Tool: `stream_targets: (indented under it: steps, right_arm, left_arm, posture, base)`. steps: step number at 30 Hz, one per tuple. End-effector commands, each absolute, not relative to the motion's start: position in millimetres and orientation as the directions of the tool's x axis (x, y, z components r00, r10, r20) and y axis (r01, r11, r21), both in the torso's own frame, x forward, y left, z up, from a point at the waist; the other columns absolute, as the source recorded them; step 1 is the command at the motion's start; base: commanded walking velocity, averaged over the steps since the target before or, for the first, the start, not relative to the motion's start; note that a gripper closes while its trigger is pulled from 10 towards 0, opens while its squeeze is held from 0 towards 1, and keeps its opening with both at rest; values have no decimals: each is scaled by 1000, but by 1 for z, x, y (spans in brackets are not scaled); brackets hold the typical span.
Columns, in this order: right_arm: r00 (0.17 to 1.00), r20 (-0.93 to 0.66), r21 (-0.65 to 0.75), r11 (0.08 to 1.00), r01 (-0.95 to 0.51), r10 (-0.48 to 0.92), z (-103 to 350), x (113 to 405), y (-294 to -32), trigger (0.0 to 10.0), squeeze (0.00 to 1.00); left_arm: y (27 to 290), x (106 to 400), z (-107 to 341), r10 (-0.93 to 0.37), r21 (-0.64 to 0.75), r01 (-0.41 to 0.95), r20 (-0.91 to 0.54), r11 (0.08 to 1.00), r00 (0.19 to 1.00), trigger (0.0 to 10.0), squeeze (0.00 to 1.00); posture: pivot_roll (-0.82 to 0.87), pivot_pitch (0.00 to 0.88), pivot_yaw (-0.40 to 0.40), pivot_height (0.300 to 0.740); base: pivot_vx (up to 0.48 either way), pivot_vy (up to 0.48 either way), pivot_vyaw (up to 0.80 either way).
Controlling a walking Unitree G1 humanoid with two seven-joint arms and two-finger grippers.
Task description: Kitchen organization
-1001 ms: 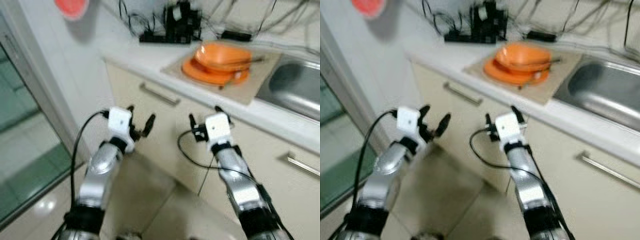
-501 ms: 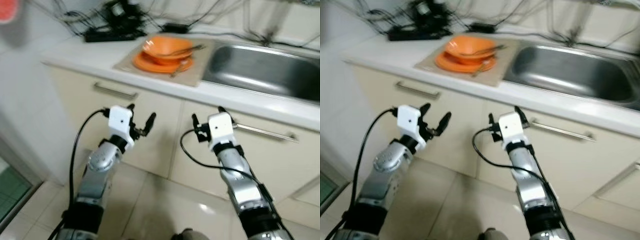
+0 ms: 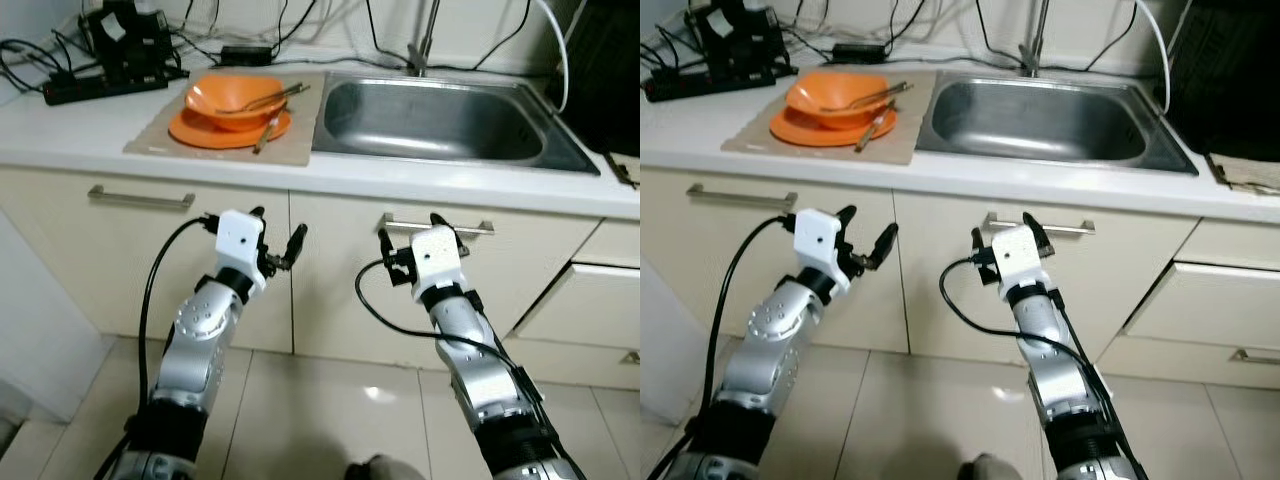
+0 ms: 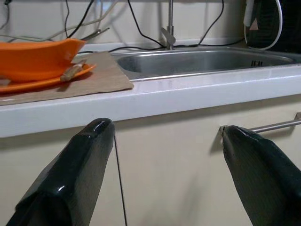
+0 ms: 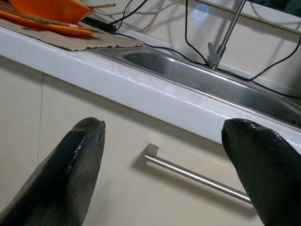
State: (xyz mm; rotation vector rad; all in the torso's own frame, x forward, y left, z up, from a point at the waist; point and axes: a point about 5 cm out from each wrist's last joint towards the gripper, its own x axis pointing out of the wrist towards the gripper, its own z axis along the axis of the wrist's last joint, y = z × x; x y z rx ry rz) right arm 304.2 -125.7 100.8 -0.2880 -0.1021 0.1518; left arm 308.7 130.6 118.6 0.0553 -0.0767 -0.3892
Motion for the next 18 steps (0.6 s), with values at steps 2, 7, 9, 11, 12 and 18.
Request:
stream_targets:
  steps: [2,7,9,11,12,18]
  right_arm:
    - [979,134,-315,944,-102,151,110,306,-126,10000,0]
    - [976,201,-309,951,-22,88,127,309,-136,10000,0]
    - [979,194,-298,954,-6,67,127,309,-140,10000,0]
    - [988,156,-281,959,26,19,120,310,-148,10000,0]
    - [989,146,-276,961,33,7,118,309,-150,10000,0]
    - [987,161,-282,957,70,-25,117,305,-149,10000,0]
  left_arm:
    - [134,313,126,-357,69,352,88,933,930,10000,0]
    - [135,315,135,-352,99,343,108,934,930,10000,0]
    - [134,315,136,-356,99,346,110,933,928,10000,0]
    - [132,316,136,-374,107,363,100,926,922,10000,0]
    - [131,316,135,-377,105,368,98,924,921,10000,0]
    - [130,317,133,-389,106,380,80,919,918,10000,0]
  posture:
    - [-34,0,-2,707]
    - [-31,0,-2,707]
    - [-32,0,0,707]
    - [-35,0,6,707]
    - [-35,0,6,707]
    - [-46,0,20,707]
  base:
    - [291,0,0]
    - [401,217,0]
    - [435,0,0]
    - [444,0,0]
    - [446,0,0]
    - [444,0,0]
